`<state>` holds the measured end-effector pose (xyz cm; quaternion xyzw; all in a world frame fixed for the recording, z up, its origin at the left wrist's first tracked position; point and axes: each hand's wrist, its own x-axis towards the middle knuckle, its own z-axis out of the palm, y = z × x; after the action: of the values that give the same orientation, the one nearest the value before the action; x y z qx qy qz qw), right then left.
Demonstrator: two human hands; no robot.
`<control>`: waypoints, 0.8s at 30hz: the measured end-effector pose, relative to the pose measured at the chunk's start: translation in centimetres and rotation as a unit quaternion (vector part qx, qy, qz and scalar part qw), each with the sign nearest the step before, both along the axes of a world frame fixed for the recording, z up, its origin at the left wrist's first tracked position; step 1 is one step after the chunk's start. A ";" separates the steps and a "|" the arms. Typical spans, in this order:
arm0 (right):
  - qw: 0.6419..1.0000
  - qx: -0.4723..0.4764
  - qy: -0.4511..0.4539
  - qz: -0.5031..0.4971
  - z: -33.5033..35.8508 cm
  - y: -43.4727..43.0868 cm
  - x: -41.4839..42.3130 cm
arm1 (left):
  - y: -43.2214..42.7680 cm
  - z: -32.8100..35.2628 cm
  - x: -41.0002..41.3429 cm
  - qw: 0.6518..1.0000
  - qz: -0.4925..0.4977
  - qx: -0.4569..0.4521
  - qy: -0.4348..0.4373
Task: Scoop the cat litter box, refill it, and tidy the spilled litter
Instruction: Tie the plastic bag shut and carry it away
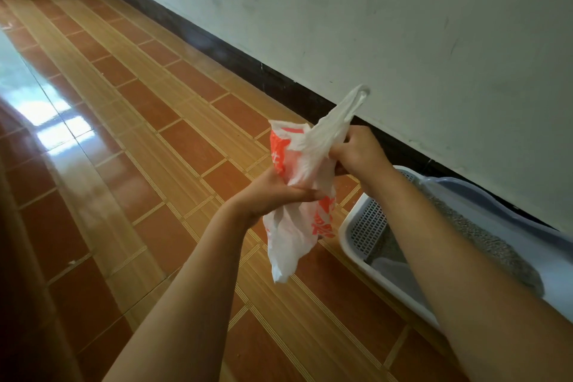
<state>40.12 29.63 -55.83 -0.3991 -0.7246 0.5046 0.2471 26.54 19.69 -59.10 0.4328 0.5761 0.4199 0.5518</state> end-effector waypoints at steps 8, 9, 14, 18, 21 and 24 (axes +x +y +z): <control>0.989 -0.098 0.063 0.087 2.2 -0.3 0.1 | 1.0 -0.7 1.0 0.996 0.068 0.046 0.020; 0.987 -0.108 0.075 0.098 2.3 -0.3 0.2 | 1.1 -0.9 1.1 0.995 0.092 0.041 0.014; 0.994 -0.056 0.047 0.078 2.2 0.0 0.6 | 1.9 -1.8 1.4 0.980 0.195 0.034 -0.013; 0.991 -0.045 -0.030 0.120 1.6 0.1 1.0 | 2.1 -1.6 1.8 0.975 0.212 0.061 0.008; 0.992 -0.039 -0.055 0.103 1.5 -0.2 0.3 | 2.0 -1.3 2.0 0.981 0.166 0.080 0.051; 0.997 -0.007 -0.055 0.058 1.9 -0.3 -0.5 | 1.8 -1.0 2.2 0.989 0.128 0.050 0.055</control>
<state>39.66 29.28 -53.92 -0.3857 -0.7556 0.5000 0.1744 28.78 21.44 -60.09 0.4052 0.6343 0.4907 0.4390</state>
